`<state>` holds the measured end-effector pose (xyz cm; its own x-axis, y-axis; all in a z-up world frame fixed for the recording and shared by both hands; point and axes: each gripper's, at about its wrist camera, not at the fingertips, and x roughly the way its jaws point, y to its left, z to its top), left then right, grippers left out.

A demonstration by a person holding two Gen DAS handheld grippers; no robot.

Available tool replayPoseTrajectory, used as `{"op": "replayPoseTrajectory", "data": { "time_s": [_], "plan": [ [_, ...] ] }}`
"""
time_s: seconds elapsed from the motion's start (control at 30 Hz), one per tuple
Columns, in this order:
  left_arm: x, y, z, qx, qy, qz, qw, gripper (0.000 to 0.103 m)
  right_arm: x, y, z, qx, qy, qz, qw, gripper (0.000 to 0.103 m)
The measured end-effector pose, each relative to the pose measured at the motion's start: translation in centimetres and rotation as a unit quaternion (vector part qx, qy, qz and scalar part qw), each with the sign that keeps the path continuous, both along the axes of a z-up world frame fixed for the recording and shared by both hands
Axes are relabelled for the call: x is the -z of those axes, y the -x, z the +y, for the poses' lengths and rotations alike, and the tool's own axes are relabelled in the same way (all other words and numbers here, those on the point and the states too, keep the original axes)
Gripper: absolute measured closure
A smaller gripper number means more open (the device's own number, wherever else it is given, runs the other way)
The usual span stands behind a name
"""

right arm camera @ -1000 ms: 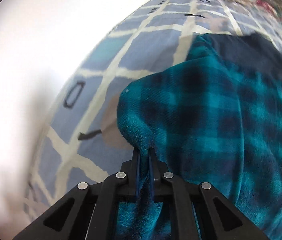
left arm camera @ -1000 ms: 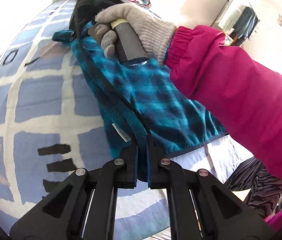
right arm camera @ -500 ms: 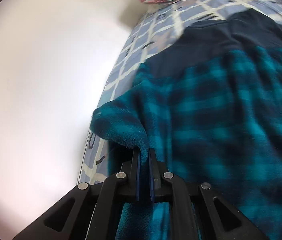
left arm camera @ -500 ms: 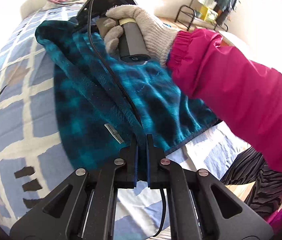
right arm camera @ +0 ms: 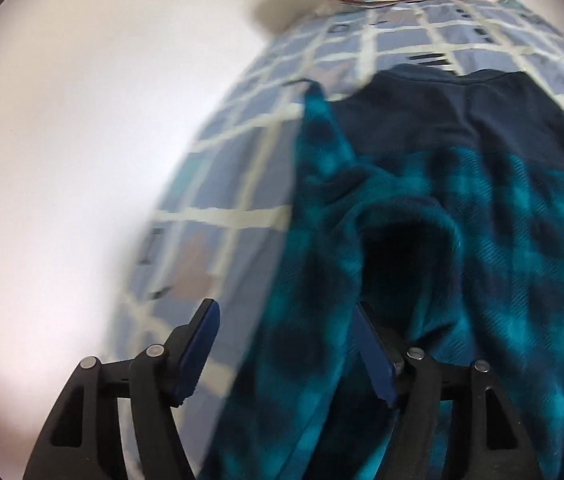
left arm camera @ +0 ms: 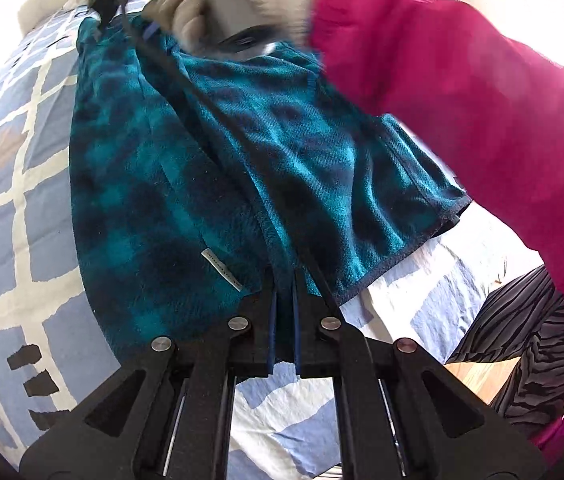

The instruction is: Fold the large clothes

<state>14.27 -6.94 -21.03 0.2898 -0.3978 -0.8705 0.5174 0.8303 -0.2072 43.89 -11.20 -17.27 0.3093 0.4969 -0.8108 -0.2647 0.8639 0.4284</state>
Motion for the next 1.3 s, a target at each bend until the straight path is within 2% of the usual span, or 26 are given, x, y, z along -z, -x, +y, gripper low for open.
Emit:
{"op": "replayPoseTrajectory", "data": {
  "time_s": [0.13, 0.2, 0.23, 0.27, 0.3, 0.33, 0.4, 0.47, 0.57, 0.67, 0.77, 0.87, 0.9, 0.93, 1.0, 1.07, 1.13, 1.3],
  "plan": [
    [0.0, -0.2, 0.1, 0.002, 0.006, 0.003, 1.0000, 0.099, 2.2, -2.5, -1.5, 0.056, -0.005, 0.032, 0.998, 0.041],
    [0.0, -0.3, 0.0, 0.004, 0.008, 0.006, 0.9999, 0.099, 2.6, -3.1, -2.9, 0.078, -0.038, 0.031, 0.996, 0.045],
    [0.1, -0.4, -0.2, 0.006, 0.008, 0.006, 0.9999, 0.099, 2.9, -3.4, -3.5, 0.083, -0.057, 0.032, 0.994, 0.061],
    [0.1, -0.4, -0.3, 0.007, 0.009, 0.007, 0.9999, 0.099, 2.8, -3.8, -3.6, 0.081, -0.073, 0.035, 0.993, 0.072],
    [0.1, -0.5, -0.4, 0.008, 0.010, 0.008, 0.9999, 0.099, 2.5, -4.0, -3.6, 0.077, -0.078, 0.030, 0.993, 0.093],
    [0.0, -0.6, -0.5, 0.009, 0.011, 0.009, 0.9999, 0.099, 2.1, -4.6, -3.4, 0.071, -0.072, 0.018, 0.995, 0.097],
    [0.1, -0.7, -0.8, 0.013, 0.012, 0.009, 0.9998, 0.099, 0.1, -4.3, -3.0, 0.048, -0.053, -0.032, 0.997, 0.099],
    [0.6, -0.9, -1.4, 0.022, 0.006, 0.014, 0.9997, 0.099, -0.3, -4.4, -4.2, 0.060, -0.043, -0.053, 0.996, 0.100],
    [2.0, -1.2, -2.3, 0.030, -0.007, 0.030, 0.9991, 0.099, 3.1, -5.3, -6.7, 0.118, -0.013, -0.016, 0.993, 0.100],
    [2.5, -1.2, -3.0, 0.037, -0.017, 0.028, 0.9988, 0.099, 5.3, -5.3, -6.3, 0.104, 0.005, -0.007, 0.995, 0.100],
    [2.8, -1.4, -3.0, 0.026, -0.011, 0.036, 0.9990, 0.099, 5.0, -5.4, -6.2, 0.098, -0.004, -0.012, 0.995, 0.097],
    [2.7, -1.5, -3.0, 0.019, -0.006, 0.040, 0.9990, 0.099, 3.5, -5.0, -7.4, 0.088, -0.024, -0.010, 0.996, 0.089],
    [2.5, -1.5, -2.9, 0.017, -0.001, 0.039, 0.9991, 0.098, 2.6, -4.6, -7.9, 0.083, -0.024, -0.011, 0.996, 0.075],
    [2.2, -1.5, -2.9, 0.018, 0.000, 0.038, 0.9991, 0.096, 1.9, -4.1, -8.4, 0.082, -0.028, -0.012, 0.996, 0.066],
    [1.6, -0.9, -2.8, 0.021, 0.008, 0.037, 0.9990, 0.087, 0.0, -2.6, -9.9, 0.082, -0.043, -0.016, 0.996, 0.066],
    [0.7, 0.4, -2.5, 0.034, 0.028, 0.044, 0.9980, 0.087, -1.9, -0.4, -11.5, 0.079, -0.063, -0.021, 0.995, 0.066],
    [-0.5, 1.9, -1.9, 0.039, 0.032, 0.035, 0.9981, 0.086, -3.7, 2.3, -13.2, 0.074, -0.074, -0.026, 0.994, 0.066],
    [-3.0, 5.3, 2.1, -0.013, 0.079, 0.020, 0.9966, 0.086, -7.1, 10.9, -15.8, 0.038, -0.080, -0.026, 0.996, 0.066]
  ]
}}
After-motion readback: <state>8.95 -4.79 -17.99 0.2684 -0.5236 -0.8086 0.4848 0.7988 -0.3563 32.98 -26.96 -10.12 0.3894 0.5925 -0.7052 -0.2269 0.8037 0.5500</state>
